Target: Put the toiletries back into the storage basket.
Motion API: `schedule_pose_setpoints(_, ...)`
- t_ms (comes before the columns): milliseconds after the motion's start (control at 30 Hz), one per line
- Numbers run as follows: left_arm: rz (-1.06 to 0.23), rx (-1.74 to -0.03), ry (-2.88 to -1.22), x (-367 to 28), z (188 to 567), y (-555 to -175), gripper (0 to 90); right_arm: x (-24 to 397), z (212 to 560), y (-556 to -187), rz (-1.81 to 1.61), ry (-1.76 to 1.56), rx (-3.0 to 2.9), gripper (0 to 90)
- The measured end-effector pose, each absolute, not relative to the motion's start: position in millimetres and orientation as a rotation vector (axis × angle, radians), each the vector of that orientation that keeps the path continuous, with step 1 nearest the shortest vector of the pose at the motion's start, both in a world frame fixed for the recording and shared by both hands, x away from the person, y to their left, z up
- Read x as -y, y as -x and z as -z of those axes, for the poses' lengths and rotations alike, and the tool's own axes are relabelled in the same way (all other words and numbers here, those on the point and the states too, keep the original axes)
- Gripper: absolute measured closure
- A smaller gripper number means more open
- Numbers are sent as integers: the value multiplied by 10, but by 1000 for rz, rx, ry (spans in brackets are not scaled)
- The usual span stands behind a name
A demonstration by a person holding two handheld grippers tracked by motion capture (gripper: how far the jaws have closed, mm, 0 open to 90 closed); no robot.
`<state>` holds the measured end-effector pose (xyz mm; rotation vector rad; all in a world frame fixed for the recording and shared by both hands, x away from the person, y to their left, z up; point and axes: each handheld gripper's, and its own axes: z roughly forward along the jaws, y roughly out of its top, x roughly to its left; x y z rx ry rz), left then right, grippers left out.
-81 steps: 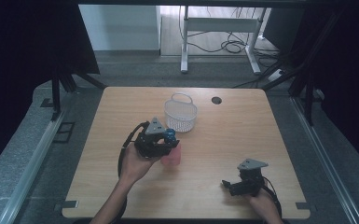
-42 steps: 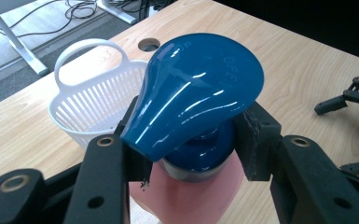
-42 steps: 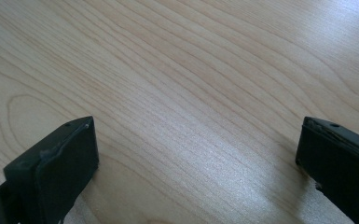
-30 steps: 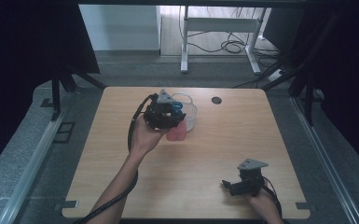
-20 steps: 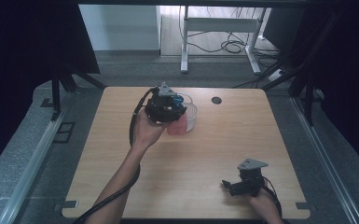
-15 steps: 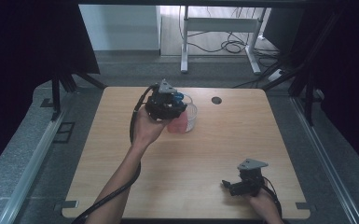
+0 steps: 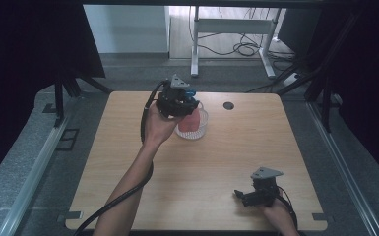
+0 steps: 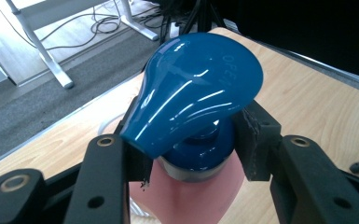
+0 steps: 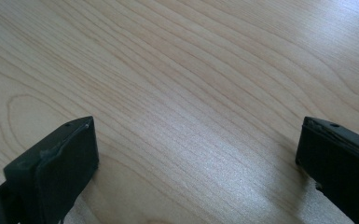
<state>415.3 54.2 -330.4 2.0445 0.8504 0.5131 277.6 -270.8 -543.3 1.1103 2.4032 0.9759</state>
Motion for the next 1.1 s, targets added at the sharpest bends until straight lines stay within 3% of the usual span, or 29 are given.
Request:
schedule_pose_setpoints(700,-574,-913,-2014,-398,3313,-4459,529,2709,5432,-2776,-976,-1113,-2403,0)
schedule_pose_setpoints(1100,-580,-955,-1994,-344,3499,-4602,529,2708,5432,-2778,-977,-1108,-2404,0)
